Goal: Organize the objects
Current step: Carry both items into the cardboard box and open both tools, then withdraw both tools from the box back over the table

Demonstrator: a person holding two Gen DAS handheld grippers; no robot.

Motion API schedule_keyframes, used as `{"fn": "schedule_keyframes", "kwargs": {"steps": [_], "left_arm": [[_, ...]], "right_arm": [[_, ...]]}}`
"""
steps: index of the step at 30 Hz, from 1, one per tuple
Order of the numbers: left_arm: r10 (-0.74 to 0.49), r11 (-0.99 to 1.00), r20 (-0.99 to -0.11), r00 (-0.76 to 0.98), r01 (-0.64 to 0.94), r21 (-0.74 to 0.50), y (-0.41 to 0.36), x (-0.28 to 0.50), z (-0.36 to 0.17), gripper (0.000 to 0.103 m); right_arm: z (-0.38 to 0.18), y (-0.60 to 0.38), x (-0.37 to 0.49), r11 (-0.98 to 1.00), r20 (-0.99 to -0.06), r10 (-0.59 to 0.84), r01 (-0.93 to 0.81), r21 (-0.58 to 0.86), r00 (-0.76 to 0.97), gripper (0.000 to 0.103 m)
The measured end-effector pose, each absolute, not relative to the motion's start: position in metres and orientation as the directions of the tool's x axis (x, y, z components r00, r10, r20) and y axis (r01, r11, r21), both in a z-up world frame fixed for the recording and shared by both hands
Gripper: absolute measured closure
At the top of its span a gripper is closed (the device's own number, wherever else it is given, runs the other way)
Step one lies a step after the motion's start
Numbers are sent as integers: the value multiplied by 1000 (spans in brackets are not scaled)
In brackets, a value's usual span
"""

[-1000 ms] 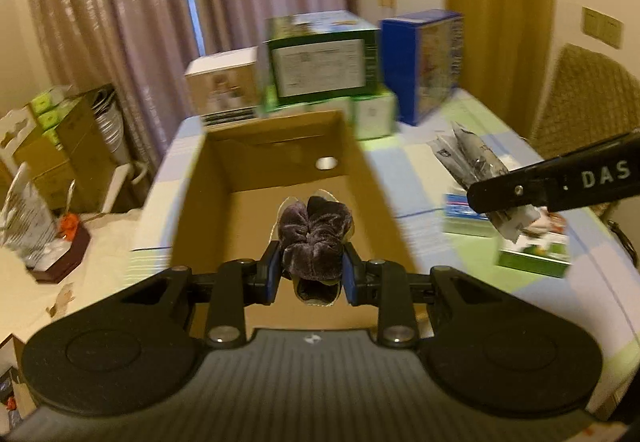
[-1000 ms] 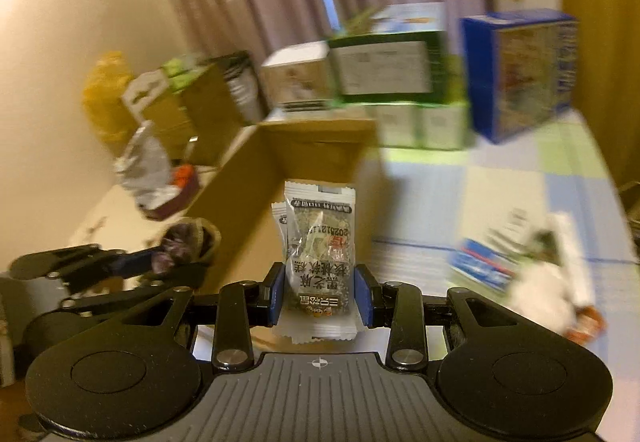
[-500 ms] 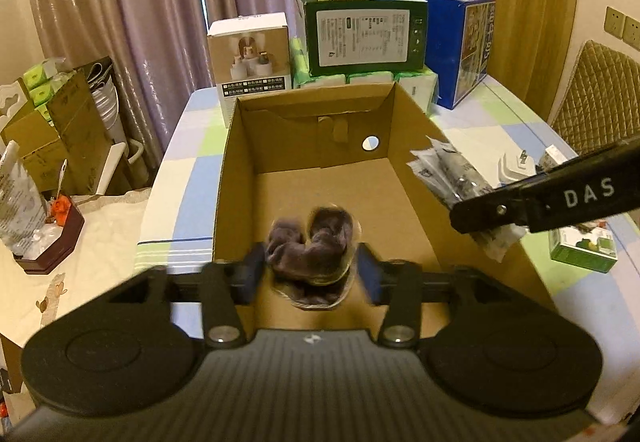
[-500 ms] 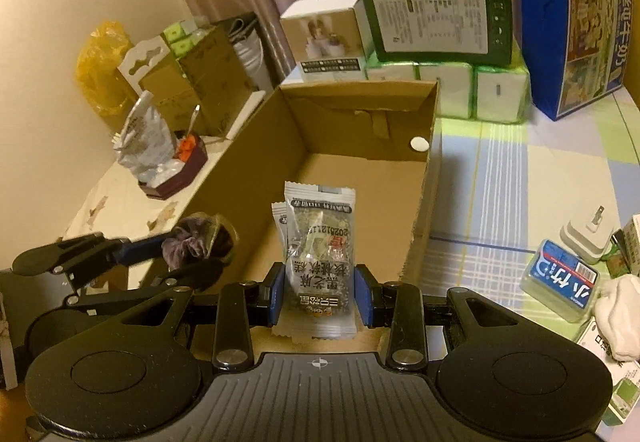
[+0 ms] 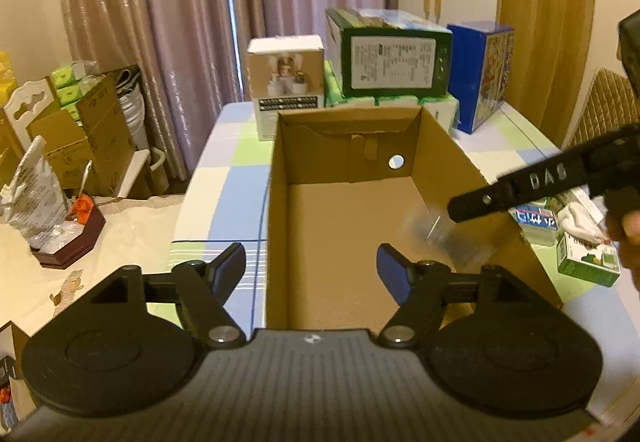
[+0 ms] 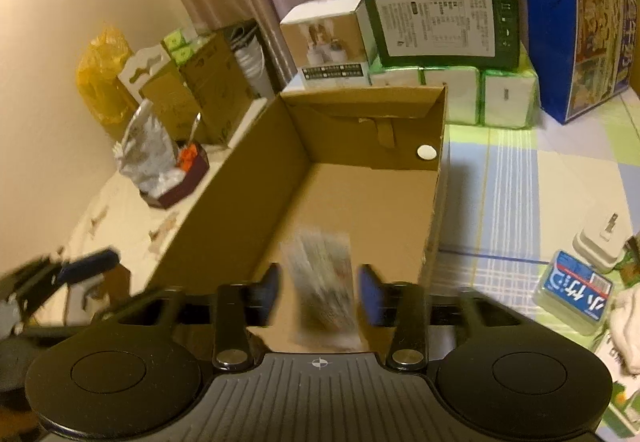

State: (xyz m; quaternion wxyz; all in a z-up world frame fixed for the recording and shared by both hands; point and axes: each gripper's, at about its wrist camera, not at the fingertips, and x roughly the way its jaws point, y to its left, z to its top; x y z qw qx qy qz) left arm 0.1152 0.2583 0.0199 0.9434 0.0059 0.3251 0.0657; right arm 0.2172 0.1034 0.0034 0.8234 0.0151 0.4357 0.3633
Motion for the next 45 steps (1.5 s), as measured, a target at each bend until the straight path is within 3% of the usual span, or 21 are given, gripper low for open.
{"fn": "schedule_keyframes", "kwargs": {"steps": [2, 11, 18, 29, 45], "left_arm": [[124, 991, -607, 785, -129, 36, 259, 106, 24, 33], [123, 989, -582, 804, -151, 0, 236, 69, 41, 25], [87, 991, -569, 818, -132, -38, 199, 37, 49, 17], [10, 991, -575, 818, -84, -102, 134, 5, 51, 2], [-88, 996, -599, 796, 66, -59, 63, 12, 45, 1]], "right_arm": [[10, 97, 217, 730, -677, 634, -577, 365, 374, 33], [44, 33, 182, 763, -630, 623, -537, 360, 464, 28], [49, -44, 129, 842, -622, 528, -451, 296, 578, 15], [29, -156, 66, 933, -685, 353, -292, 209, 638, 13], [28, -217, 61, 951, -664, 310, -212, 227, 680, 13]]}}
